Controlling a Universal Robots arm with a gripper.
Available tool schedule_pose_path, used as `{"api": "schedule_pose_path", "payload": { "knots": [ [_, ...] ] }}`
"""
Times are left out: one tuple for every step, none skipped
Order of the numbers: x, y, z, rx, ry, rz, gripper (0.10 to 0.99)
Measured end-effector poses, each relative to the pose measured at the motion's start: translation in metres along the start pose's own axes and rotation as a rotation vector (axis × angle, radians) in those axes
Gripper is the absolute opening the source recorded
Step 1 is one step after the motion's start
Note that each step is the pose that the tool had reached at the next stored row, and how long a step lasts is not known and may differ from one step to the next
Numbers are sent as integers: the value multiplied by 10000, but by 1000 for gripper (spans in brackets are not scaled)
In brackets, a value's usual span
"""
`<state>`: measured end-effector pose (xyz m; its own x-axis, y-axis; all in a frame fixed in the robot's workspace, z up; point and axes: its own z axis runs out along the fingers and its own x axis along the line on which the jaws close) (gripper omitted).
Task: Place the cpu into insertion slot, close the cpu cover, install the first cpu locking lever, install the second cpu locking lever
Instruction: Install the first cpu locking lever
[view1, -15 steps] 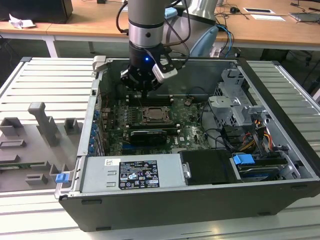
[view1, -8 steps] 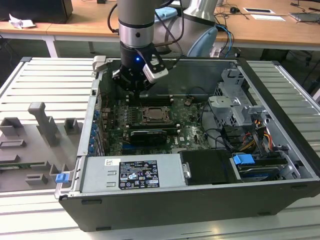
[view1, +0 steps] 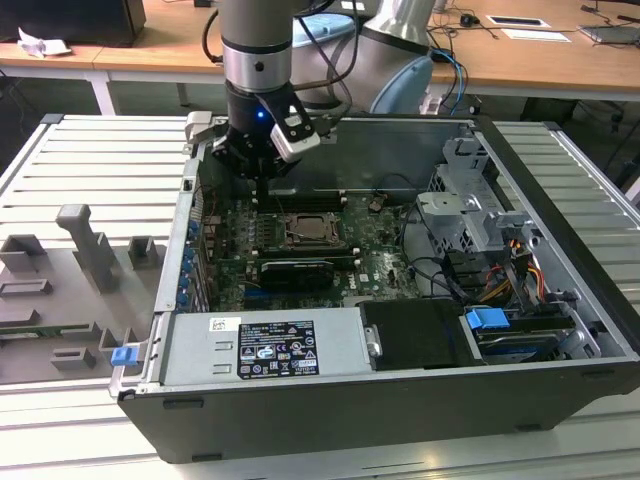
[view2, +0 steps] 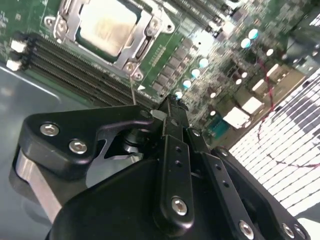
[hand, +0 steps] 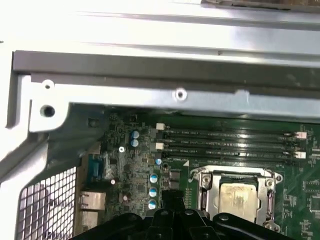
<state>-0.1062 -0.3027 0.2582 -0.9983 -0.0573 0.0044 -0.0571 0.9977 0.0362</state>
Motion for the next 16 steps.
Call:
{"api": "schedule_pose_path", "payload": {
  "knots": [
    [-1,27,2,0,0,0,106],
    [-3,66,6,-1,0,0,106],
    [-5,90,8,-1,0,-1,106],
    [-6,111,9,-2,-1,0,106],
    [-6,117,10,-1,-1,0,106],
    [-7,121,9,0,0,0,106],
    [-7,124,9,0,1,0,106],
    [-10,126,9,0,1,-2,106],
    [-14,127,10,-1,0,-1,106],
    [-19,128,10,0,1,-1,106],
    [-28,127,9,0,1,-1,106],
    [-36,127,10,-1,-1,0,106],
    [-47,126,10,-2,-1,0,106],
    [-59,126,10,-1,0,0,106],
    [-69,125,10,-1,0,-1,106],
    [-85,124,9,0,1,-1,106]
  ]
}}
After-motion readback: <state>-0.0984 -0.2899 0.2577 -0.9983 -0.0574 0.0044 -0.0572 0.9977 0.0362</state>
